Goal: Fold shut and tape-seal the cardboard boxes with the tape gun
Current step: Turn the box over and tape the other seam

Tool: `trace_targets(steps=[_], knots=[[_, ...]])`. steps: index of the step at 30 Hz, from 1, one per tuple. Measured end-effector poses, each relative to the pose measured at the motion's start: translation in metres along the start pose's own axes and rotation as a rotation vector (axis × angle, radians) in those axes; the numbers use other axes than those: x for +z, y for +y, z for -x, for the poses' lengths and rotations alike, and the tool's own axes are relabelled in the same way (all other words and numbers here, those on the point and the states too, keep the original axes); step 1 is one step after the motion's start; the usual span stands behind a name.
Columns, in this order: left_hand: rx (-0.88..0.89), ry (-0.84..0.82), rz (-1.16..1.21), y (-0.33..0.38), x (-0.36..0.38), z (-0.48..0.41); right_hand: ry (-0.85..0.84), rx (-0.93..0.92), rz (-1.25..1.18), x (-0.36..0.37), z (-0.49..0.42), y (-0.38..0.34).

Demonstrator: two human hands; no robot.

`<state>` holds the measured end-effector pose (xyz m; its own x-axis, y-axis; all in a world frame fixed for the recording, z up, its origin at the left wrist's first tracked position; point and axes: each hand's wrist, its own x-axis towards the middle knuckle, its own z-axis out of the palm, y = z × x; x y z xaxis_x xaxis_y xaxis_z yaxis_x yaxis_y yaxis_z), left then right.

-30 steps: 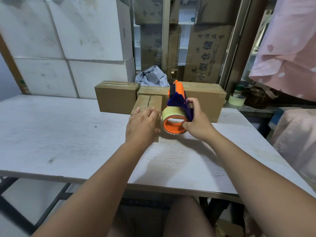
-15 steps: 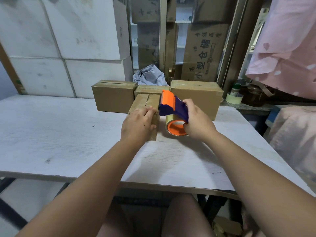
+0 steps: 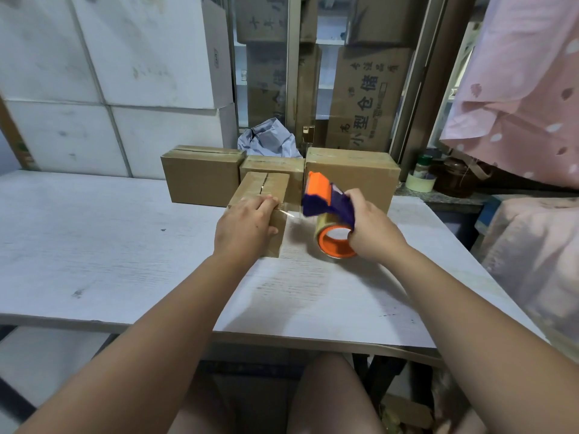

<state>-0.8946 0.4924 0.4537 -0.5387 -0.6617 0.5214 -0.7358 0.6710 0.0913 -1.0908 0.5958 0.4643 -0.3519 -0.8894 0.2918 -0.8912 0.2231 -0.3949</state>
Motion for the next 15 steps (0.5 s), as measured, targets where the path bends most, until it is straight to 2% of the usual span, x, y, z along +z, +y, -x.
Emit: trace_targets(steps=[2,4,6,8,10,15], knots=[[-0.005,0.001,-0.005,0.001,0.001,0.001,-0.007,-0.026,0.151,-0.002,0.002,-0.001],[-0.006,0.002,-0.012,0.001,0.002,0.001,-0.027,-0.032,0.192,-0.003,0.001,-0.002],[-0.028,-0.006,0.017,-0.001,0.001,0.001,-0.1,0.005,0.088,-0.006,-0.001,-0.003],[-0.04,-0.016,0.048,-0.002,0.0,0.001,-0.16,0.102,-0.146,-0.013,-0.003,-0.001],[-0.036,-0.023,0.06,-0.001,0.0,0.001,-0.147,0.151,-0.254,-0.019,-0.002,0.004],[-0.033,-0.023,0.057,-0.001,-0.002,0.002,-0.122,0.096,-0.117,-0.019,-0.002,0.002]])
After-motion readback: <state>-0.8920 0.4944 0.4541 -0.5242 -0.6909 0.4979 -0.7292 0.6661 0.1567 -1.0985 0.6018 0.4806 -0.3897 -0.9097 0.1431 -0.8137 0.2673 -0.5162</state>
